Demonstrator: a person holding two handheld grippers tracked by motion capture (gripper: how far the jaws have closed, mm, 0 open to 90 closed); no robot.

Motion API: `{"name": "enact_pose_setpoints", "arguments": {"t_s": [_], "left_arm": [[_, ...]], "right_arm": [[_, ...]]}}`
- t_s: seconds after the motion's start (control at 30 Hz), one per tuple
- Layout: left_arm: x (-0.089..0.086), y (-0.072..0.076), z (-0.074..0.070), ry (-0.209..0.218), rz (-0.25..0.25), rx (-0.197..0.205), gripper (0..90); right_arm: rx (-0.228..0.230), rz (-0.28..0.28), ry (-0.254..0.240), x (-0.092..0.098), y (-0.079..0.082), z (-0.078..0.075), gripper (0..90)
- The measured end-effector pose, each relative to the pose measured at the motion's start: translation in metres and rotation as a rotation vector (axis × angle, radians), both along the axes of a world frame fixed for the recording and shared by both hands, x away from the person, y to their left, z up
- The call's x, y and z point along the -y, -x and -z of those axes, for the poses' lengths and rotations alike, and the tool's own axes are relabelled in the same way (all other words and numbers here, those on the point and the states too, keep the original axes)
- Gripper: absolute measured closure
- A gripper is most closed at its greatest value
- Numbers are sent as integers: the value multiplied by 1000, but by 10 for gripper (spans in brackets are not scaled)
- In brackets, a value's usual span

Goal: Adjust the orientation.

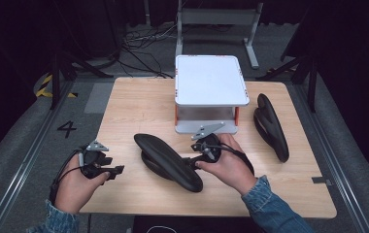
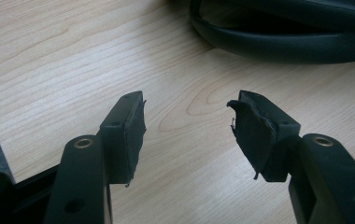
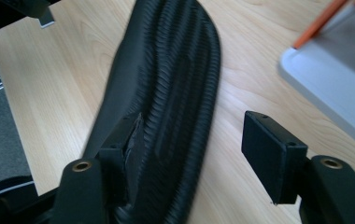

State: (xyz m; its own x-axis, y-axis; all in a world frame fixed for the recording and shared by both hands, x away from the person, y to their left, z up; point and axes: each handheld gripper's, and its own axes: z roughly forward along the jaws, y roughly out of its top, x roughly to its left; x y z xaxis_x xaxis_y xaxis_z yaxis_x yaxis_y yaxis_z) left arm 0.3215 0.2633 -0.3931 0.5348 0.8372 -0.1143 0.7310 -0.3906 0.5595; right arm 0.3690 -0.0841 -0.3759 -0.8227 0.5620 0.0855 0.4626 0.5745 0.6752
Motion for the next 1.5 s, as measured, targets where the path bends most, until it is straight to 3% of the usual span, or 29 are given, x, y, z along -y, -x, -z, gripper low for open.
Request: {"name": "enact_pose_setpoints", "arguments": {"t_s": [0.23, 0.33, 0.53, 0.73, 0.87, 1.03, 1.07, 1.2, 1.23, 1.4, 1.5], "left_arm": [[-12, 12, 2, -5, -38, -7, 438], [-18, 18, 3, -3, -64, -9, 437], [-25, 23, 6, -1, -81, -17, 436], [-24, 22, 8, 2, -81, -25, 434], [-22, 18, 10, 2, -65, -33, 430], [-17, 14, 9, 4, -52, -32, 430], [-16, 12, 10, 6, -50, -31, 430], [-12, 8, 9, 7, -40, -32, 430], [-10, 6, 9, 9, -30, -32, 430], [-4, 0, 9, 12, -15, -30, 430], [0, -5, 9, 9, 2, -33, 430]], "right_arm": [[-9, -41, 1, -32, 0, 7, 388], [-15, -63, 10, -54, 0, 12, 375], [1, -57, 44, -83, -3, 22, 362], [16, -37, 72, -94, -6, 28, 356], [56, -12, 120, -101, -9, 32, 373], [20, 8, 97, -96, -10, 31, 443], [3, 21, 76, -90, -10, 25, 557], [0, 52, 91, -82, -11, 18, 567], [-31, 74, 63, -73, -14, 17, 572], [-90, 108, 17, -59, -15, 14, 576], [-182, 118, -96, -41, -14, 11, 576]]}}
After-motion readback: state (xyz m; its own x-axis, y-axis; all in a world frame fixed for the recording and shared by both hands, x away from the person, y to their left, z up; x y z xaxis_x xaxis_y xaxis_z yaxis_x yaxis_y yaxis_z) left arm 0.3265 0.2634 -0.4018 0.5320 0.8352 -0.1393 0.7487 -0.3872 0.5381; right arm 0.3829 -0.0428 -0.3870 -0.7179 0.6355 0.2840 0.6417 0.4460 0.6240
